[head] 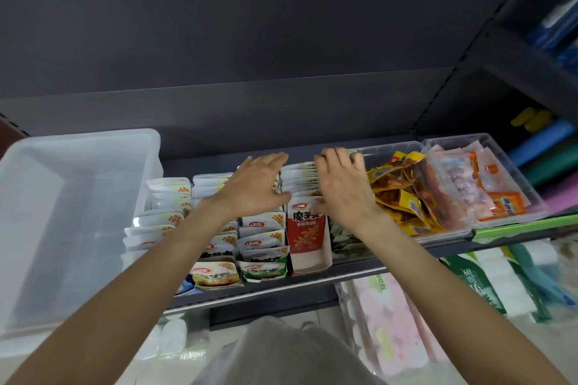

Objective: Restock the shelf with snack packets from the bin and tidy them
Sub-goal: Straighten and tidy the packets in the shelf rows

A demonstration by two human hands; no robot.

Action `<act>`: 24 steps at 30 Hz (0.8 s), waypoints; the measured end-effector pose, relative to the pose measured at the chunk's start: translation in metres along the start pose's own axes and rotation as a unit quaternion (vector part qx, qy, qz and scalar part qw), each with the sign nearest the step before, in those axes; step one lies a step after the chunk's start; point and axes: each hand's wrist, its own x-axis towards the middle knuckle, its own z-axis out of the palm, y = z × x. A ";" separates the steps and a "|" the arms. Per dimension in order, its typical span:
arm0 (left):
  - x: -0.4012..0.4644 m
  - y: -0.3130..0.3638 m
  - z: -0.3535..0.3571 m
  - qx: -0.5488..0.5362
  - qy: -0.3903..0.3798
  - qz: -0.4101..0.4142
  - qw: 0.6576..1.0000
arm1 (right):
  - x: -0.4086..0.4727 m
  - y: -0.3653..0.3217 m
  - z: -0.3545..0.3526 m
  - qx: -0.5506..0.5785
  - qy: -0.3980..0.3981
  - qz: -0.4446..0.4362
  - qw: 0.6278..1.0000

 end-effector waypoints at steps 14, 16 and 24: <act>-0.025 0.029 0.018 -0.134 0.176 -0.106 0.969 | -0.017 0.018 -0.014 0.189 0.050 0.051 0.979; -0.032 0.033 0.020 -0.237 0.136 -0.131 0.953 | -0.031 0.024 -0.020 0.301 0.079 0.093 0.946; -0.025 0.050 0.020 -0.405 0.099 -0.186 0.890 | -0.026 -0.008 -0.008 0.429 -0.002 0.098 0.898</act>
